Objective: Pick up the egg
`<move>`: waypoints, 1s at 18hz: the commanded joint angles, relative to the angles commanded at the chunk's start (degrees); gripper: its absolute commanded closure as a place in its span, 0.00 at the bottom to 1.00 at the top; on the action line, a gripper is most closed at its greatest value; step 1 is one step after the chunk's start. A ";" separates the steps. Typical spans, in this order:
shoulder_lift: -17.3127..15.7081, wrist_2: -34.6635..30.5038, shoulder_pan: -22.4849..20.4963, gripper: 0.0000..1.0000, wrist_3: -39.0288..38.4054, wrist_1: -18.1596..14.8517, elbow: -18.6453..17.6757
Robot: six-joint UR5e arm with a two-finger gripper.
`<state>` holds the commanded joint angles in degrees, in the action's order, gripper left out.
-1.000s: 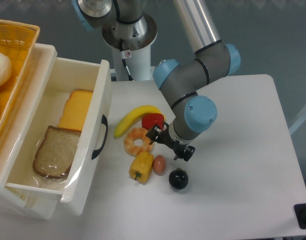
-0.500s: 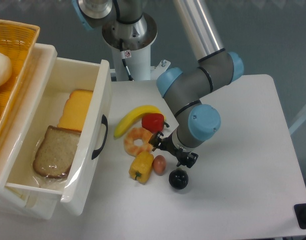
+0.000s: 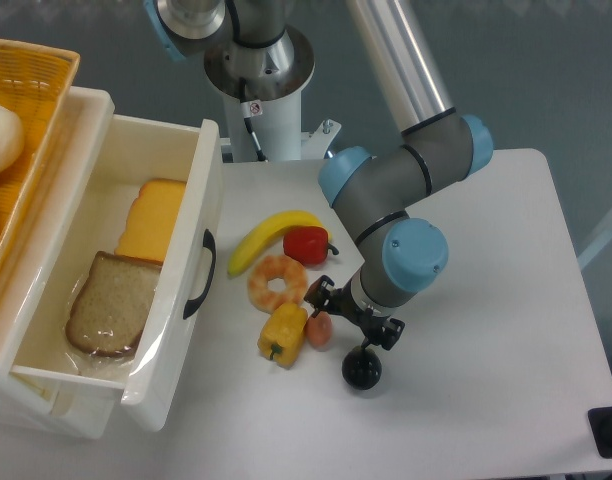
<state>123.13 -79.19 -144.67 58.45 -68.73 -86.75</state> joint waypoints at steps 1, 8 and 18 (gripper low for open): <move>0.18 -0.09 0.00 0.00 0.09 0.00 0.09; 0.79 -0.09 0.44 0.00 0.00 1.23 0.26; 0.97 -0.09 1.40 0.00 -0.09 1.32 -0.35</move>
<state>124.10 -79.28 -143.26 58.36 -67.41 -87.10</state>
